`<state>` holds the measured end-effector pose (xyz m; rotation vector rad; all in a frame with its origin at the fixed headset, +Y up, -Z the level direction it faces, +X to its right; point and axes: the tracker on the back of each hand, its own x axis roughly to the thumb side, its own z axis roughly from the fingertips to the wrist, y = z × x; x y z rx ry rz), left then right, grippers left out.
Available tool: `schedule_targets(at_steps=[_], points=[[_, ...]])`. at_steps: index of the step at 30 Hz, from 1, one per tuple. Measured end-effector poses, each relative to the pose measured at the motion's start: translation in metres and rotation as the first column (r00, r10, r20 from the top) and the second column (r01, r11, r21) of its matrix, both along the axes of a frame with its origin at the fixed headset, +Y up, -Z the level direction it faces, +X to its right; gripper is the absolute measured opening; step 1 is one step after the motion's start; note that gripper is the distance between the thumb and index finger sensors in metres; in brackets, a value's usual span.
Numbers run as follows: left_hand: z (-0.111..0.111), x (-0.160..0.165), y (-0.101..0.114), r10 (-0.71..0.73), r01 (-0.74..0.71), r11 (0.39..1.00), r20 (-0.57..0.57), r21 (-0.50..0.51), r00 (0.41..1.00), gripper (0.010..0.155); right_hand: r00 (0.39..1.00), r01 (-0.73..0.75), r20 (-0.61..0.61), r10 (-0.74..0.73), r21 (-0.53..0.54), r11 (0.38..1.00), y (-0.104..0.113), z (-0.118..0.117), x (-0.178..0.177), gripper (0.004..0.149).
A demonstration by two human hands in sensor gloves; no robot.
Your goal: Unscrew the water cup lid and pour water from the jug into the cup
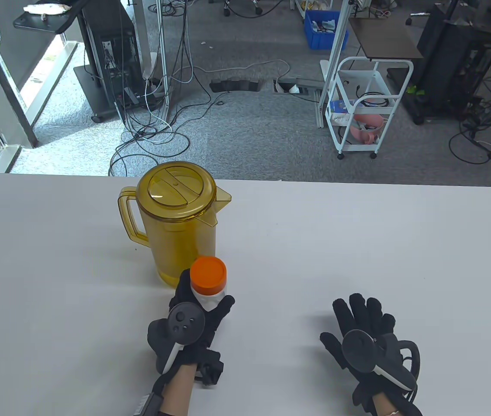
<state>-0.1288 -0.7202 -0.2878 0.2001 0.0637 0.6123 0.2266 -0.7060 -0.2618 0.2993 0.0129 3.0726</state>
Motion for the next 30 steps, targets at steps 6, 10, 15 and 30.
schedule_targets(at_steps=[6, 10, 15, 30], points=[[0.018, 0.013, 0.023, 0.012, -0.026, 0.994, 0.129, 0.106, 0.992, 0.11, 1.0, 0.004, -0.004, -0.004, -0.003, 1.0, 0.0, 0.0, -0.001, 0.078], [0.032, 0.033, 0.029, 0.096, -0.132, 0.984, 0.271, 0.117, 0.958, 0.11, 1.0, 0.002, -0.012, -0.002, -0.006, 1.0, 0.0, 0.001, -0.002, 0.078], [0.039, 0.052, 0.017, 0.15, -0.173, 0.984, 0.372, 0.03, 0.916, 0.11, 1.0, 0.001, -0.008, -0.001, -0.005, 1.0, 0.0, 0.002, 0.0, 0.078], [0.05, 0.081, 0.003, 0.072, -0.077, 0.997, 0.512, -0.012, 0.856, 0.111, 1.0, -0.007, -0.009, 0.007, -0.005, 1.0, -0.001, 0.001, -0.002, 0.078]])
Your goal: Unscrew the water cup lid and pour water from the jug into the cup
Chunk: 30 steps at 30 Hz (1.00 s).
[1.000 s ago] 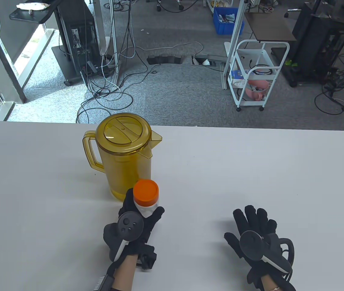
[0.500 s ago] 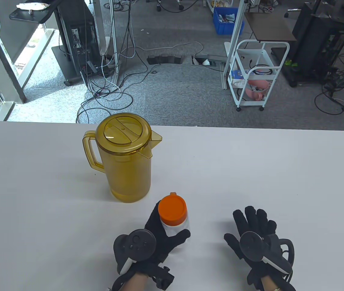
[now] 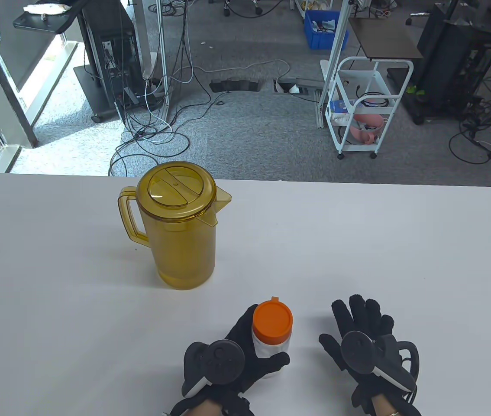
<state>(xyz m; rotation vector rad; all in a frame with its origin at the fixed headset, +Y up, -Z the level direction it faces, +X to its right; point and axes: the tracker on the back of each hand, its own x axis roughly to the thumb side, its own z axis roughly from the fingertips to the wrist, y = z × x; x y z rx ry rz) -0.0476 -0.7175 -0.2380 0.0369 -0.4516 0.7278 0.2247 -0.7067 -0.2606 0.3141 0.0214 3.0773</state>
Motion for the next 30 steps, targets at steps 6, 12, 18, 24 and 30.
schedule_targets(at_steps=[6, 12, 18, 24, 30], points=[[0.002, 0.005, -0.001, -0.029, 0.029, 0.999, 0.011, 0.021, 1.0, 0.111, 1.0, -0.005, -0.003, 0.005, 0.003, 1.0, 0.0, 0.0, -0.001, 0.078], [0.005, 0.009, -0.004, -0.063, 0.061, 0.997, 0.033, 0.054, 0.997, 0.112, 1.0, -0.006, 0.002, 0.006, 0.002, 1.0, 0.0, 0.001, 0.0, 0.078], [0.004, 0.009, -0.006, -0.053, 0.052, 0.998, 0.034, 0.035, 0.998, 0.113, 0.997, 0.074, 0.012, -0.075, 0.042, 0.996, 0.015, 0.004, 0.005, 0.079], [0.005, 0.009, -0.006, -0.051, 0.05, 0.999, 0.039, 0.02, 0.998, 0.113, 0.922, 0.365, -0.208, -0.326, 0.19, 0.912, 0.087, 0.021, -0.019, 0.074], [0.005, 0.009, -0.006, -0.051, 0.051, 0.999, 0.037, 0.015, 0.998, 0.113, 0.958, 0.019, -0.284, -0.049, -0.106, 0.994, 0.159, 0.015, -0.099, 0.085]])
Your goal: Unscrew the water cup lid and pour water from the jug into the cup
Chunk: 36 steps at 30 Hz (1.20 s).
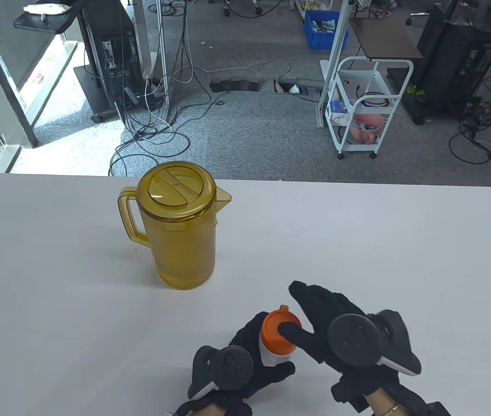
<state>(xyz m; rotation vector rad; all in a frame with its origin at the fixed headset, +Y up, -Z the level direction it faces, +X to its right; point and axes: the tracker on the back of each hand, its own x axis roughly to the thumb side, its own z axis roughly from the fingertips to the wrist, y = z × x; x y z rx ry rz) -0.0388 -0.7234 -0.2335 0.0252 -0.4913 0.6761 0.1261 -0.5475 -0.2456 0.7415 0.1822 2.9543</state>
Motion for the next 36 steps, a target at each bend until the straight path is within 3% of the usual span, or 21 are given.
schedule_targets(at_steps=[2, 5, 8, 14, 23, 26, 29, 31, 33, 36], points=[[0.0, 0.0, 0.0, 0.0, 0.0, 1.0, -0.002, 0.0, 1.0, 0.113, 0.988, -0.157, -0.009, 0.157, -0.047, 0.986, 0.001, -0.007, -0.02, 0.087], [0.0, 0.0, 0.0, -0.001, 0.001, 1.0, -0.002, -0.001, 1.0, 0.113, 0.96, -0.281, -0.036, 0.279, -0.086, 0.956, -0.01, -0.015, -0.04, 0.087], [0.0, 0.0, 0.0, -0.001, 0.001, 1.0, -0.001, -0.004, 1.0, 0.113, 0.922, -0.387, -0.042, 0.386, -0.055, 0.92, -0.016, -0.017, -0.051, 0.086], [0.0, 0.001, 0.0, -0.005, 0.005, 1.0, 0.0, -0.007, 1.0, 0.113, 0.923, -0.356, -0.146, 0.357, 0.033, 0.934, -0.025, -0.015, -0.047, 0.078], [-0.001, 0.001, 0.0, -0.015, 0.015, 1.0, 0.005, -0.012, 1.0, 0.113, 0.899, -0.33, -0.34, 0.276, -0.113, 0.937, -0.023, -0.012, -0.043, 0.072], [-0.001, 0.001, 0.0, -0.018, 0.019, 1.0, 0.009, -0.022, 1.0, 0.113, 0.856, -0.393, -0.397, 0.332, -0.083, 0.916, -0.018, -0.006, -0.049, 0.074], [-0.002, 0.002, -0.001, -0.03, 0.031, 0.998, 0.013, -0.053, 0.999, 0.112, 0.714, -0.546, -0.449, 0.538, 0.123, 0.828, -0.02, 0.008, -0.06, 0.082], [-0.003, 0.001, -0.002, -0.026, 0.028, 0.996, 0.028, -0.089, 0.999, 0.112, 0.675, -0.562, -0.461, 0.576, 0.185, 0.806, -0.023, 0.013, -0.062, 0.083], [-0.003, 0.002, -0.003, -0.029, 0.033, 0.994, 0.038, -0.108, 0.999, 0.112, 0.677, -0.544, -0.47, 0.566, 0.199, 0.815, -0.023, 0.013, -0.057, 0.085], [-0.003, 0.004, -0.004, -0.049, 0.054, 0.991, 0.043, -0.124, 0.998, 0.112, 0.737, -0.496, -0.47, 0.486, 0.113, 0.861, -0.018, 0.008, -0.047, 0.089]])
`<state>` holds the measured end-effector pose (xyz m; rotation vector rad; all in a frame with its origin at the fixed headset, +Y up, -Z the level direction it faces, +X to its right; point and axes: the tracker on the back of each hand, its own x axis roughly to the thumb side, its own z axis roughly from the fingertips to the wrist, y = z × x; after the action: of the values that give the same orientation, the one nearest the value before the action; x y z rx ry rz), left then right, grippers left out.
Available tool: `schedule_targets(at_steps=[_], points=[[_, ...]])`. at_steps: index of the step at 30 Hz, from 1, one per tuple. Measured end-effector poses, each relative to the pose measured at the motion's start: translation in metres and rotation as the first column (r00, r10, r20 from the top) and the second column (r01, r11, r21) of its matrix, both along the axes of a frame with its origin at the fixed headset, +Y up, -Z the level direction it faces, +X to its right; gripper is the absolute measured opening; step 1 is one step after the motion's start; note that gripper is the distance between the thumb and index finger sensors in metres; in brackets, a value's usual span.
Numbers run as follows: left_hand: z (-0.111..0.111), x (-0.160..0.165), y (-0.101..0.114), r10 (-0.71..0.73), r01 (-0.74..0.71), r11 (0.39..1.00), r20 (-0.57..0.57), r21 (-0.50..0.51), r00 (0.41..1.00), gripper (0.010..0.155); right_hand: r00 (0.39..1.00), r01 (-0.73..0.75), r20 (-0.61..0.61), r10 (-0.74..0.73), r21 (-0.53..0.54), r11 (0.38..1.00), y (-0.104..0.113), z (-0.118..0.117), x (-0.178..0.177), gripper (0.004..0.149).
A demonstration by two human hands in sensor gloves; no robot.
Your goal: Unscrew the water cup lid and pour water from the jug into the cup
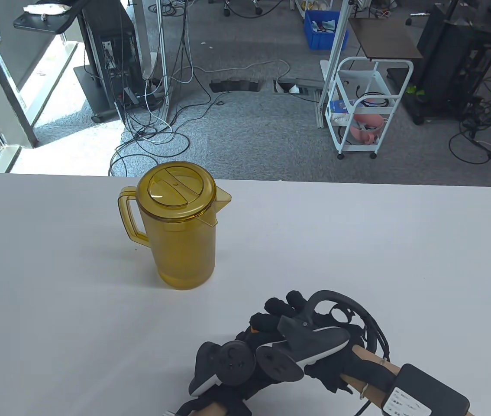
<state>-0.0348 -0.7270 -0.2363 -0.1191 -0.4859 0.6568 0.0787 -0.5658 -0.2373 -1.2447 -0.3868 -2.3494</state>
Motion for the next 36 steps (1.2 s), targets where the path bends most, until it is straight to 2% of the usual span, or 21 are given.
schedule_targets(at_steps=[2, 4, 7, 8, 10, 11, 12, 14, 16, 18, 21, 24, 29, 33, 35, 36], points=[[0.0, 0.001, 0.0, -0.012, 0.012, 1.0, -0.004, -0.001, 1.0, 0.112, 0.993, 0.104, 0.067, -0.098, -0.083, 0.991, 0.014, -0.005, 0.006, 0.092], [0.001, 0.002, 0.0, -0.016, 0.016, 1.0, -0.004, -0.003, 1.0, 0.112, 0.969, 0.194, 0.178, -0.17, -0.127, 0.973, 0.029, -0.012, 0.011, 0.088], [0.001, 0.002, 0.0, -0.018, 0.018, 1.0, -0.007, -0.003, 1.0, 0.112, 0.877, 0.3, 0.403, -0.26, -0.038, 0.953, 0.038, -0.027, 0.014, 0.085], [0.001, 0.002, 0.0, -0.018, 0.018, 1.0, -0.008, -0.003, 1.0, 0.112, 0.821, 0.288, 0.516, -0.243, -0.007, 0.958, 0.039, -0.033, 0.013, 0.086], [0.001, 0.002, 0.0, -0.023, 0.023, 1.0, -0.011, 0.0, 1.0, 0.112, 0.759, 0.217, 0.64, -0.121, -0.073, 0.973, 0.032, -0.048, 0.009, 0.09], [0.001, 0.002, 0.0, -0.025, 0.025, 1.0, -0.013, 0.001, 1.0, 0.112, 0.731, 0.177, 0.681, -0.048, -0.122, 0.977, 0.028, -0.052, 0.008, 0.091], [0.001, 0.002, 0.0, -0.026, 0.026, 1.0, -0.013, 0.001, 1.0, 0.112, 0.729, 0.162, 0.685, -0.007, -0.163, 0.973, 0.022, -0.056, 0.006, 0.092], [0.001, 0.002, -0.001, -0.029, 0.029, 1.0, -0.015, 0.001, 0.999, 0.112, 0.704, 0.129, 0.709, 0.038, -0.18, 0.975, 0.009, -0.058, 0.002, 0.093], [0.001, 0.002, -0.001, -0.032, 0.032, 1.0, -0.017, 0.0, 0.999, 0.112, 0.711, 0.082, 0.698, 0.088, -0.207, 0.975, 0.002, -0.058, -0.002, 0.092], [0.001, 0.002, -0.001, -0.033, 0.033, 0.999, -0.016, -0.001, 0.999, 0.112, 0.728, 0.088, 0.681, 0.072, -0.198, 0.976, 0.003, -0.058, -0.005, 0.089], [0.001, 0.003, -0.001, -0.032, 0.032, 0.999, -0.015, -0.004, 0.999, 0.113, 0.77, 0.103, 0.634, 0.075, -0.238, 0.966, 0.006, -0.056, -0.009, 0.085], [0.001, 0.003, -0.001, -0.035, 0.035, 0.999, -0.013, -0.013, 0.999, 0.112, 0.847, 0.068, 0.522, 0.099, -0.292, 0.954, 0.009, -0.048, -0.017, 0.085], [0.0, 0.003, -0.002, -0.034, 0.034, 0.999, -0.006, -0.023, 0.999, 0.113, 0.957, -0.064, 0.266, 0.117, -0.201, 0.977, 0.011, -0.032, -0.028, 0.088], [0.0, 0.003, -0.002, -0.037, 0.036, 0.999, -0.003, -0.029, 0.999, 0.113, 0.977, -0.128, 0.149, 0.152, -0.155, 0.98, 0.008, -0.022, -0.026, 0.09], [0.0, 0.003, -0.002, -0.039, 0.039, 0.999, -0.001, -0.031, 0.999, 0.113, 0.973, -0.126, 0.17, 0.155, -0.17, 0.977, 0.007, -0.022, -0.022, 0.096], [0.0, 0.003, -0.002, -0.041, 0.04, 0.999, -0.003, -0.03, 0.999, 0.113, 0.96, -0.119, 0.223, 0.17, -0.225, 0.967, 0.009, -0.024, -0.02, 0.101]])
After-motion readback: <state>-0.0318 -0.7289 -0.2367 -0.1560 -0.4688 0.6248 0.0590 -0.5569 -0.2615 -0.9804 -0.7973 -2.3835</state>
